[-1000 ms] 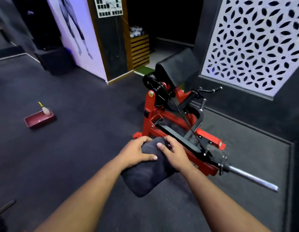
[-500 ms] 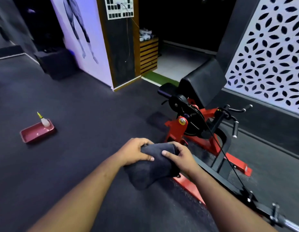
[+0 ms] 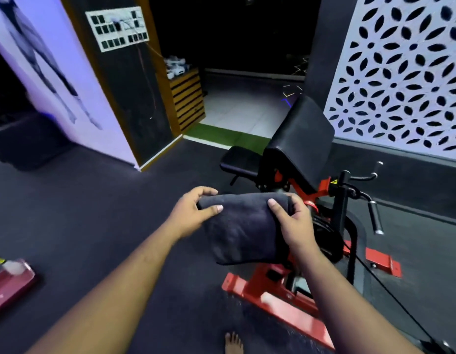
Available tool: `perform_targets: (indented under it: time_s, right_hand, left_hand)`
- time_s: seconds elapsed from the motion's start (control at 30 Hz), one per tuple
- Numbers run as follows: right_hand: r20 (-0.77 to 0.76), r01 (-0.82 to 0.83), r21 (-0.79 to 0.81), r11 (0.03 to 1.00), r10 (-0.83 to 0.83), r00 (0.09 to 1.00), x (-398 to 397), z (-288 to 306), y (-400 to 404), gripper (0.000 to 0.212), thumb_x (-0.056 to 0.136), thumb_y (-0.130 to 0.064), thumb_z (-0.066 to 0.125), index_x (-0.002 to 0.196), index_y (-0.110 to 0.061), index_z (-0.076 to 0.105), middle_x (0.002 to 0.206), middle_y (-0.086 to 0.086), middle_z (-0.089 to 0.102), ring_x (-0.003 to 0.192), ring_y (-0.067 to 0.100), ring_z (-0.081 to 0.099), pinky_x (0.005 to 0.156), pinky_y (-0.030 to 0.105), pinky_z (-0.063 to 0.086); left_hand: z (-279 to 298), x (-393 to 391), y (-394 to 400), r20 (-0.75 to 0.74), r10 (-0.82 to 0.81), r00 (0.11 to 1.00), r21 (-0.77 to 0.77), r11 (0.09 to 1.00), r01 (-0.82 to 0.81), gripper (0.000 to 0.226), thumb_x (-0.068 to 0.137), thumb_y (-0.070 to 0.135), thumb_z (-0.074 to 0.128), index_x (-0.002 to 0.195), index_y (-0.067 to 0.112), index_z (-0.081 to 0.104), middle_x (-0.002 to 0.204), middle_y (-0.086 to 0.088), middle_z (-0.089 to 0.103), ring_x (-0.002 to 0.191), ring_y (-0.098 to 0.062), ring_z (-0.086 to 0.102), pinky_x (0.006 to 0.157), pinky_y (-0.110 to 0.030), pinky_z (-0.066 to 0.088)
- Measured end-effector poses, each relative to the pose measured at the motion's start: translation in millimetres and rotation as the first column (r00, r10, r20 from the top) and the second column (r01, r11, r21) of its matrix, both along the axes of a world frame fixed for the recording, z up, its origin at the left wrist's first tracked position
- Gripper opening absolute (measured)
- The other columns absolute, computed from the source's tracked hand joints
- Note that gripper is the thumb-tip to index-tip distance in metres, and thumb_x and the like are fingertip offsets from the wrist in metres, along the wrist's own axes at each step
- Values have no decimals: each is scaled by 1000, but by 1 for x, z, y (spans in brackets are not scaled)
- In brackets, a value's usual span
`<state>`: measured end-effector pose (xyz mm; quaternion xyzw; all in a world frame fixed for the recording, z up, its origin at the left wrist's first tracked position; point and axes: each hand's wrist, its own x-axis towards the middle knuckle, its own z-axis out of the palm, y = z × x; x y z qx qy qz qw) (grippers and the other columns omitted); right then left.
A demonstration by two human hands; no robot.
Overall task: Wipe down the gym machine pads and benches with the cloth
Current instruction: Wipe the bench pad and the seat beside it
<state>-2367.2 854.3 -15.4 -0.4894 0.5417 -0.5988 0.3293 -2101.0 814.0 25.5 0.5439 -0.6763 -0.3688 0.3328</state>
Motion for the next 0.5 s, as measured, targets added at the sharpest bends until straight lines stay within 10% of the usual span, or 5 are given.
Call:
perform_targets:
  time_s: [0.27, 0.5]
  right_hand:
    - [74, 282, 72, 957, -287, 955, -40, 18, -156, 35, 89, -26, 80, 111, -18, 53, 93, -8, 64, 76, -7, 60, 76, 16, 47]
    - [-143, 586, 114, 802, -570, 809, -91, 13, -271, 48, 86, -38, 80, 110, -18, 44, 97, 1, 56, 87, 22, 56, 84, 37, 47]
  left_hand:
    - [16, -58, -180, -207, -36, 978, 37, 998, 45, 31, 84, 20, 85, 108, 31, 68, 110, 2, 76, 111, -17, 70, 105, -45, 54]
    - [4, -135, -321, -344, -146, 928, 101, 976, 191, 20, 90, 14, 79, 109, 16, 71, 107, -7, 76, 95, -14, 69, 88, -33, 58]
